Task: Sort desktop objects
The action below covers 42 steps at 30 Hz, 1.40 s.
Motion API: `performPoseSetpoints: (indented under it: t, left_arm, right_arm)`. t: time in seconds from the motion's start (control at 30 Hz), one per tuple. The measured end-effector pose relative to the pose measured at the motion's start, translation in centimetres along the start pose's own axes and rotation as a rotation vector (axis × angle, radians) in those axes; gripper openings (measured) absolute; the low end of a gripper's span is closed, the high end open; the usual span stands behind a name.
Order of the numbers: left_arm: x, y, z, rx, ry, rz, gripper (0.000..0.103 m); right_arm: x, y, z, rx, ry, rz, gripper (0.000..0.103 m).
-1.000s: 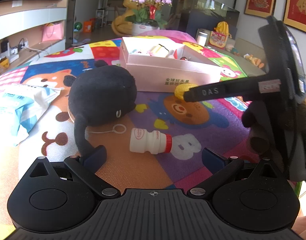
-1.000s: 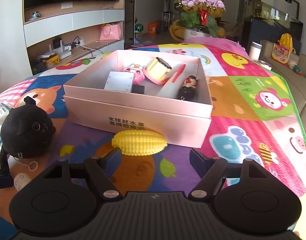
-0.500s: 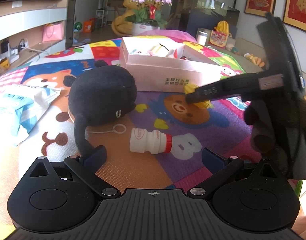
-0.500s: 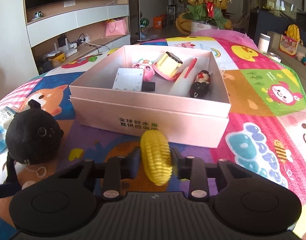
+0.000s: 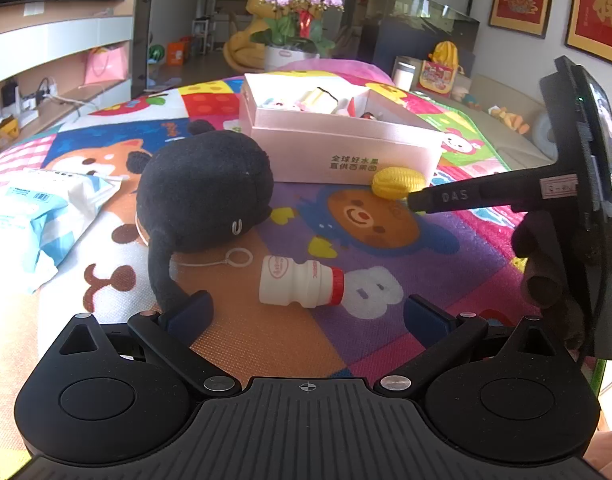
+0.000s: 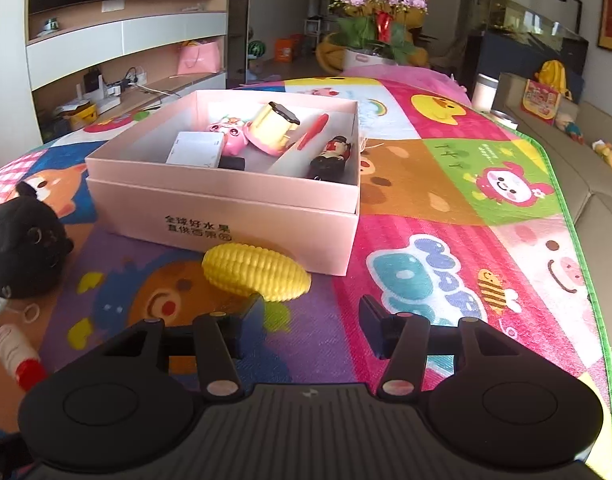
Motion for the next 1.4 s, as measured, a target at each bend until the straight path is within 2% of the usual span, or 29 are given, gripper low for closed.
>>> performPoseSetpoints:
  t: [0.13,0.2,0.23,0.27,0.5,0.57,0.6,0.77,0.87,0.93,0.97,1.0,1.03,1.07,1.23,1.3,1.4]
  left_arm:
    - [0.1,0.0,-0.1,-0.001,0.001,-0.001,0.103]
    - [0.1,-0.1,-0.2,-0.003,0.003,-0.002,0.103]
    - [0.1,-0.1,-0.2,-0.003,0.004,-0.003,0.103]
    - [0.1,-0.1,-0.2,-0.004,0.005,-0.003,0.103]
    - [0.1,-0.1,-0.2,-0.005,0.005,-0.003,0.103]
    - [0.1,-0.1,-0.2,-0.004,0.004,-0.003,0.103]
    - [0.1,-0.1,-0.2,-0.003,0.003,-0.002,0.103]
    - [0.0,0.0,-0.1,0.001,-0.013,-0.001,0.103]
    - [-0.4,-0.3,0.2,-0.01,-0.065,-0.015,0.103]
    - [-0.3,-0.7,0.0,-0.024,-0.058,-0.014,0.102]
    - [-0.2,-0.9,-0.2,-0.014,-0.06,-0.011,0.096]
    - [0.0,-1.0,-0.5,0.01,-0.068,-0.003,0.078]
    - [0.2,-1.1,-0.8,0.038,-0.077,0.014,0.071]
    - [0.6,-1.2,-1.1,0.064,-0.084,0.03,0.068]
    - [1.5,-1.2,-1.3,0.099,-0.117,0.054,0.067]
    - [1.5,-1.2,-1.4,0.103,-0.117,0.055,0.05]
    - [1.2,-1.1,-1.9,0.123,-0.111,0.059,0.048]
  right_arm:
    - [-0.2,-0.1,0.8,0.027,-0.054,0.006,0.053]
    - [-0.3,-0.2,1.1,0.031,-0.071,0.001,0.059]
    - [-0.3,-0.3,1.3,0.034,-0.073,-0.004,0.068]
    - [-0.4,-0.5,1.4,0.035,-0.071,-0.01,0.073]
    - [0.7,-1.7,2.8,0.063,-0.092,0.015,0.073]
    - [0.9,-1.7,3.1,0.066,-0.097,0.029,0.066]
    - [0.8,-1.7,3.1,0.069,-0.095,0.03,0.066]
    - [-1.3,-1.3,1.9,0.055,-0.117,0.008,0.066]
    - [-3.5,-0.4,0.4,0.025,-0.124,-0.006,0.066]
    - [-4.9,0.4,-0.9,0.011,-0.129,-0.012,0.066]
    - [-5.5,0.8,-1.6,0.005,-0.128,-0.013,0.066]
    - [-6.0,1.2,-2.2,0.003,-0.123,-0.016,0.066]
    - [-6.5,1.7,-2.7,0.004,-0.118,-0.016,0.066]
    - [-7.0,2.1,-3.3,0.008,-0.116,-0.014,0.066]
    - [-8.8,4.1,-4.3,0.016,-0.153,-0.001,0.066]
    - [-9.4,4.8,-4.2,0.011,-0.18,0.008,0.066]
    - [-10.2,5.9,-3.4,0.007,-0.234,0.041,0.066]
Point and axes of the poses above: each gripper's, at about its wrist camera, not at the fingertips, and x roughly the way its jaws point, z to its left, y to its underside, the point moved 9 cm from there along x, roughly the way its jaws point, and after that the axes turned 15 degrees about y, right-handed, at the moved point
